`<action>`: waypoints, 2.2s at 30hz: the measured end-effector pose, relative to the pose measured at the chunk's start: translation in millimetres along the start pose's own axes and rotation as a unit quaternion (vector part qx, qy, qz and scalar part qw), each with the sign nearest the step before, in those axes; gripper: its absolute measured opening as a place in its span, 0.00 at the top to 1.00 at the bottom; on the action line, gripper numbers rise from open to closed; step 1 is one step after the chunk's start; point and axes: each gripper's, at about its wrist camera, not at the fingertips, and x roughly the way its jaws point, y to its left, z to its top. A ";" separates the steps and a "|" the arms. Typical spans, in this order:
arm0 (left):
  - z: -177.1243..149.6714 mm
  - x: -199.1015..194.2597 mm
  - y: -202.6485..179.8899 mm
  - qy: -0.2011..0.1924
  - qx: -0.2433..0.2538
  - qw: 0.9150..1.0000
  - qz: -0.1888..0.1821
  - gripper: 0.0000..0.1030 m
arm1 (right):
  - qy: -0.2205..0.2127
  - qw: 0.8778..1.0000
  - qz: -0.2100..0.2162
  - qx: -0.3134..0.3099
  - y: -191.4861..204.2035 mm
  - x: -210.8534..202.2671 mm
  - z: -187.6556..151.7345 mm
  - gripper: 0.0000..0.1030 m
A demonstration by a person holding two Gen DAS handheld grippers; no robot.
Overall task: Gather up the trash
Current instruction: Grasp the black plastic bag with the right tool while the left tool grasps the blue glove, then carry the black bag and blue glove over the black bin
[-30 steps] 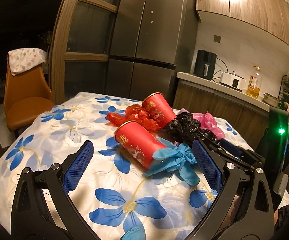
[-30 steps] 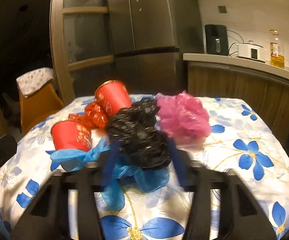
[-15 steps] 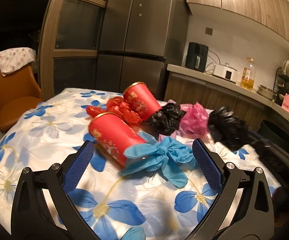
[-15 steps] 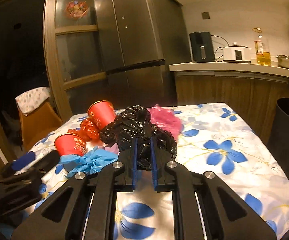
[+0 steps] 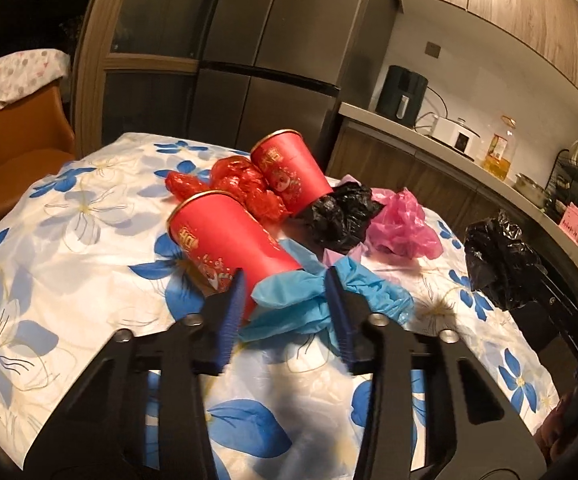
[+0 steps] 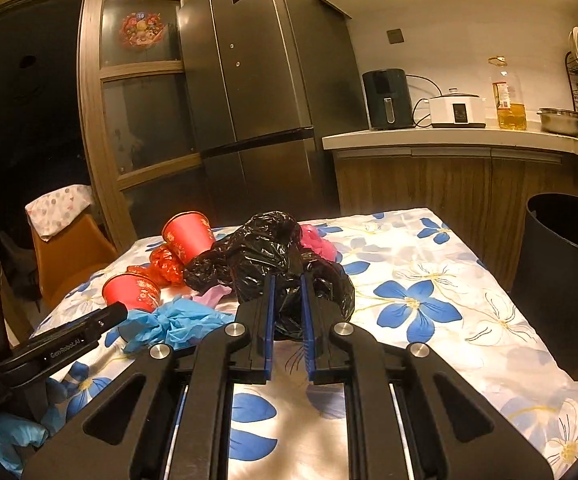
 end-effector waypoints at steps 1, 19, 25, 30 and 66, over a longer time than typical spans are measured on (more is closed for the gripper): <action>-0.4 1.0 -0.6 0.002 0.002 1.000 -0.001 0.73 | 0.000 1.000 -0.001 0.000 0.5 0.1 -0.4 0.87; -1.9 -11.6 -14.1 0.001 0.020 0.999 -0.026 1.00 | -0.008 1.000 -0.001 0.000 2.5 -7.0 0.7 0.87; 7.2 -25.9 -35.8 -0.016 0.043 0.998 -0.039 1.00 | -0.016 1.000 -0.005 0.004 -4.8 -16.2 3.9 0.87; 17.7 -33.0 -57.4 -0.028 0.060 0.996 -0.053 1.00 | -0.028 0.999 -0.013 0.009 -12.9 -27.7 8.3 0.87; 63.5 -0.7 -343.7 -0.059 0.194 0.945 -0.257 1.00 | -0.107 0.972 -0.204 0.039 -181.2 -101.5 67.7 0.87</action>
